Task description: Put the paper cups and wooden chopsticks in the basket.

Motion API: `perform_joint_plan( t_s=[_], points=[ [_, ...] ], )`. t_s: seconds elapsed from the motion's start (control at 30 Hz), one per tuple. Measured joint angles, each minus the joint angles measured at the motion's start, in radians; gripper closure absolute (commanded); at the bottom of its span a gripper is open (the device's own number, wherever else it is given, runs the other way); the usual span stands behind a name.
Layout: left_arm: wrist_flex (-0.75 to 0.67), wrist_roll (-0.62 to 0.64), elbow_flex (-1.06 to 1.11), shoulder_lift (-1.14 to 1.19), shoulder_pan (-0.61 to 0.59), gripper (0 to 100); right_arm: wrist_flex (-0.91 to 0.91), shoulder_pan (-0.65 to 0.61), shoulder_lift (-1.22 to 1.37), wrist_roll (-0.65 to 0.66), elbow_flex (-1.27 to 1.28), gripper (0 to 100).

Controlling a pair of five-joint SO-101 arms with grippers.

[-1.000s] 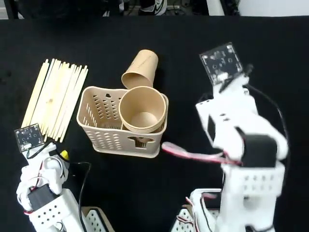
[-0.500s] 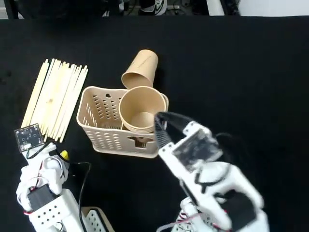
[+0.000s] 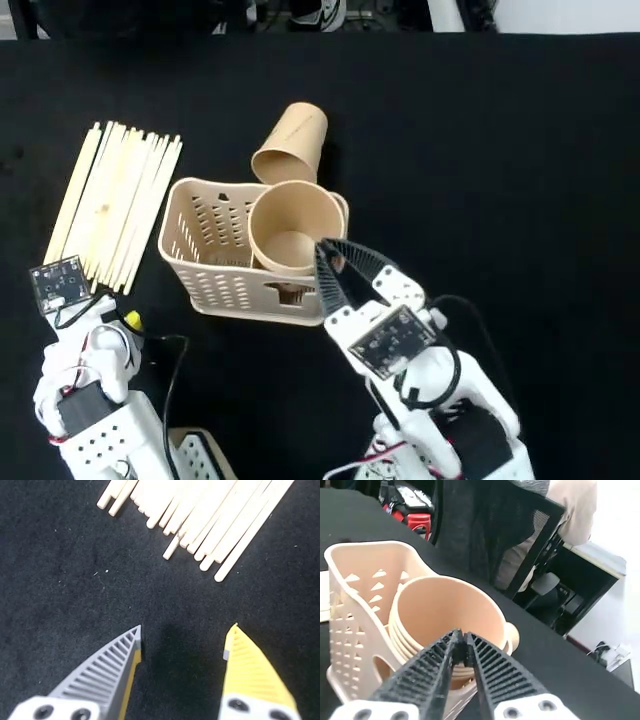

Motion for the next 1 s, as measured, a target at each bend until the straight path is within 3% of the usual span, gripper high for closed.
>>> perform_joint_plan(
  t_s=[0.1, 0.27, 0.43, 0.53, 0.77, 1.0],
  points=[
    [0.0, 0.0, 0.0, 0.0, 0.0, 74, 0.071, 0.005, 0.006, -0.064, -0.143, 98.7],
    [-0.064, -0.048, 0.0, 0.0, -0.072, 74, 0.08, 0.195, 0.003, -0.269, -0.334, 98.7],
    [-0.092, -0.048, -0.164, 0.0, -0.158, 74, 0.08, 0.348, 0.003, -0.281, -0.304, 98.7],
    [-0.012, -0.021, -0.356, -0.002, -0.15, 74, 0.061, 0.433, 0.071, -0.281, -0.238, 98.7],
    [0.189, 0.031, -0.856, 0.12, -0.006, 74, -0.137, 0.611, 0.242, -0.284, -0.026, 98.7],
    [0.368, 0.038, -1.284, 0.58, 0.192, 74, -0.282, 0.724, 0.443, -0.356, 0.032, 98.7]
  ],
)
